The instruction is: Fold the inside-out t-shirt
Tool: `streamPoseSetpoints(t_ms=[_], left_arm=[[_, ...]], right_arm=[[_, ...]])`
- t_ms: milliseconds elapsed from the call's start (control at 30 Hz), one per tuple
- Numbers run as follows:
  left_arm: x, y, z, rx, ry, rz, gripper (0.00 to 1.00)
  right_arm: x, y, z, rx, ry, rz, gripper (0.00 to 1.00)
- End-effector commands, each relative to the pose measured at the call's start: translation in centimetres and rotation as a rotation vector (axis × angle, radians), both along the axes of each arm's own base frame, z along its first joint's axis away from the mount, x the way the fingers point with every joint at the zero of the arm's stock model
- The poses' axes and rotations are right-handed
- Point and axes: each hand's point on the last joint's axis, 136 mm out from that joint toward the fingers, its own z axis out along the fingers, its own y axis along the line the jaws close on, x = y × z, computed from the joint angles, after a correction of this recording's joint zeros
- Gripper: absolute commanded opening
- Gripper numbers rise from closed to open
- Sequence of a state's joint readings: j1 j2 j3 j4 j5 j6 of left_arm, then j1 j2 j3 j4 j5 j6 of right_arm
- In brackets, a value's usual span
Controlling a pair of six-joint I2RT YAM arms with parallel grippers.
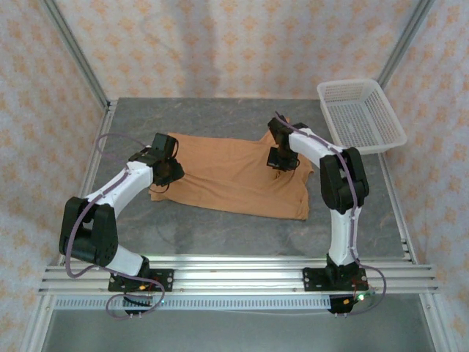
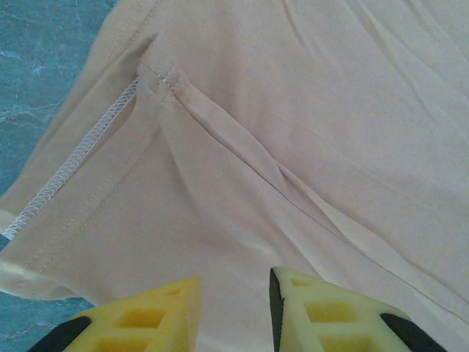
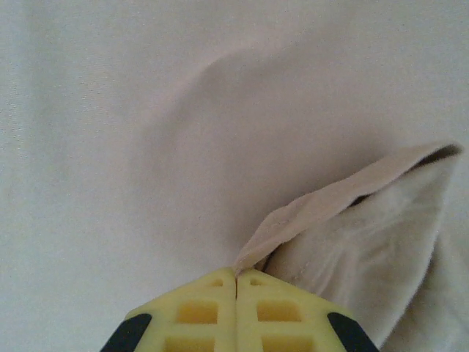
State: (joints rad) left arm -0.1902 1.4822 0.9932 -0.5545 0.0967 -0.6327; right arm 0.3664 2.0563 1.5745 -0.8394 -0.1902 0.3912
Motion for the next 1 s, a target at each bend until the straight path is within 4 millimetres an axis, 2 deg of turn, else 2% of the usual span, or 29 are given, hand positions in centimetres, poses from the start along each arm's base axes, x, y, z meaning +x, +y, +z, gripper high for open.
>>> streamPoseSetpoints(t_ms=[0, 167, 300, 467, 500, 567, 633, 700, 833, 967], left_arm=[[0.1, 0.0, -0.7, 0.008, 0.008, 0.014, 0.31], [0.1, -0.1, -1.1, 0.009, 0.019, 0.011, 0.29], [-0.1, -0.1, -1.4, 0.009, 0.022, 0.011, 0.27], [-0.3, -0.2, -1.6, 0.012, 0.028, 0.007, 0.27], [-0.3, -0.3, -1.7, 0.011, 0.029, 0.005, 0.27], [-0.3, -0.3, -1.7, 0.009, 0.030, 0.005, 0.27], [-0.3, -0.3, -1.8, 0.007, 0.030, 0.006, 0.27], [-0.4, -0.5, -1.8, 0.004, 0.030, 0.004, 0.27], [-0.1, -0.5, -1.6, 0.005, 0.025, -0.001, 0.27], [1.0, -1.9, -1.3, -0.060, 0.009, -0.028, 0.27]], right_arm=[[-0.6, 0.3, 3.8, 0.005, 0.003, 0.007, 0.00], [-0.3, 2.1, 6.3, 0.095, -0.025, 0.004, 0.00], [0.9, 3.3, 6.2, 0.143, -0.028, -0.011, 0.06], [3.6, 6.6, 6.1, 0.291, -0.052, -0.016, 0.13], [4.0, 7.1, 6.3, 0.315, -0.063, -0.018, 0.17], [4.6, 7.7, 7.2, 0.354, -0.090, -0.019, 0.36], [4.3, 7.4, 7.5, 0.341, -0.090, -0.019, 0.42], [3.3, 6.4, 7.2, 0.292, -0.076, -0.021, 0.42], [0.4, 3.6, 5.3, 0.175, -0.048, -0.030, 0.38], [-1.7, 2.9, 3.8, 0.186, -0.051, -0.041, 0.35]])
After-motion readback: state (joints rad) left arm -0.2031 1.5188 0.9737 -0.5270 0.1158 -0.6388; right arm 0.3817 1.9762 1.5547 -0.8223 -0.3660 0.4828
